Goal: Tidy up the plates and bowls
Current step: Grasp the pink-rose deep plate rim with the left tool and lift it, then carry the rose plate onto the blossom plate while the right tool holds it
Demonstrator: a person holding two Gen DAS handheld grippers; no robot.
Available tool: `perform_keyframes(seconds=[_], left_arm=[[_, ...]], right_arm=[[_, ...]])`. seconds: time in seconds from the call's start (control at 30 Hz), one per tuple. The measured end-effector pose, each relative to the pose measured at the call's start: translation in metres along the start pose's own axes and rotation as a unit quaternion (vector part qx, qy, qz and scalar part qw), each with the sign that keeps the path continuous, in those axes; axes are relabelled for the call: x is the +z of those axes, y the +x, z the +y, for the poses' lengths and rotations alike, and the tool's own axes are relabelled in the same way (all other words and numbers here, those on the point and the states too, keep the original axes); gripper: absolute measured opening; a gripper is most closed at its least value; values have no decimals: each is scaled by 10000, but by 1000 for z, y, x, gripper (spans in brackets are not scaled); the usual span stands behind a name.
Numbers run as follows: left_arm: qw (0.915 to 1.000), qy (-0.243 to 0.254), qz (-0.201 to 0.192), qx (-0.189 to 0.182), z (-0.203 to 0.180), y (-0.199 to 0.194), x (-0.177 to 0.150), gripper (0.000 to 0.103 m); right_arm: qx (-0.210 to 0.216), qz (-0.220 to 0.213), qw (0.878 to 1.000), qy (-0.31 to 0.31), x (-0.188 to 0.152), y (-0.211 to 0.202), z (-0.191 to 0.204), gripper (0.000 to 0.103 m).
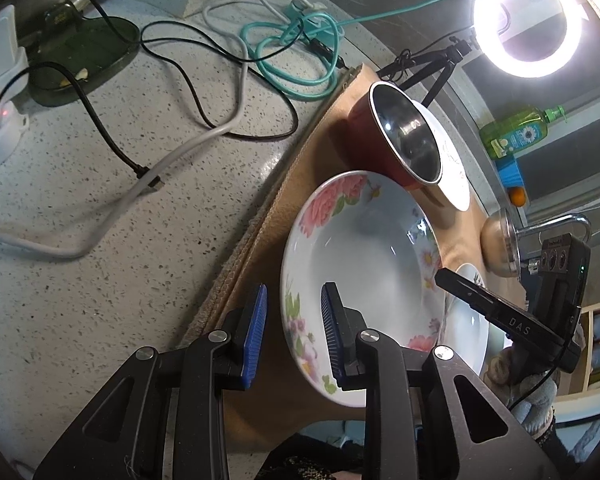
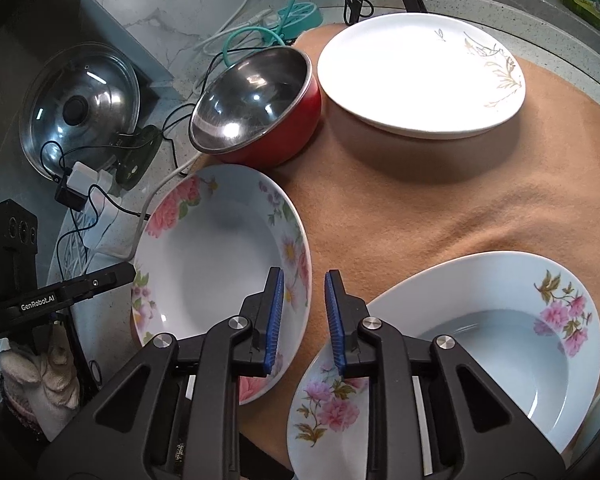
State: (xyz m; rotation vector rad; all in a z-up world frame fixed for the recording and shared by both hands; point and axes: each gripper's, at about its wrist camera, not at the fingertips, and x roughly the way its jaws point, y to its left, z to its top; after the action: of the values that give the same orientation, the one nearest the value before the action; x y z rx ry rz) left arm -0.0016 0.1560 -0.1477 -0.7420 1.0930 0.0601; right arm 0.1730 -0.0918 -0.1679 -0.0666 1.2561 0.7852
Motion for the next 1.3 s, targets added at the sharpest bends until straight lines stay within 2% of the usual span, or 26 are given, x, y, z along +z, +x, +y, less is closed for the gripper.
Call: perform_keyframes(seconds=[0.07,0.13,0.3,0.4,0.53,1.3], left_arm=[[10000,10,30,-9,0,2,0,24],[10000,1,67,-30,0,4,0,20],[9999,-37,119,-40,2,8,0,18],[9999,-27,140,-45,1,10,0,14],[9999,-6,138,-50,1,11,0,13],[9999,-5,131,-72,-4,5,0,13]], right_arm=[[11,20,10000,19,1,2,-1,21],[24,42,10000,23,2,3,-2,16],[92,101,9999,56,3,7,-3,16],[208,146,9996,118,4,10,-5,15],[326,184,9991,179,5,13,-6,11],[336,122,9991,212,-1,2,-6,11]])
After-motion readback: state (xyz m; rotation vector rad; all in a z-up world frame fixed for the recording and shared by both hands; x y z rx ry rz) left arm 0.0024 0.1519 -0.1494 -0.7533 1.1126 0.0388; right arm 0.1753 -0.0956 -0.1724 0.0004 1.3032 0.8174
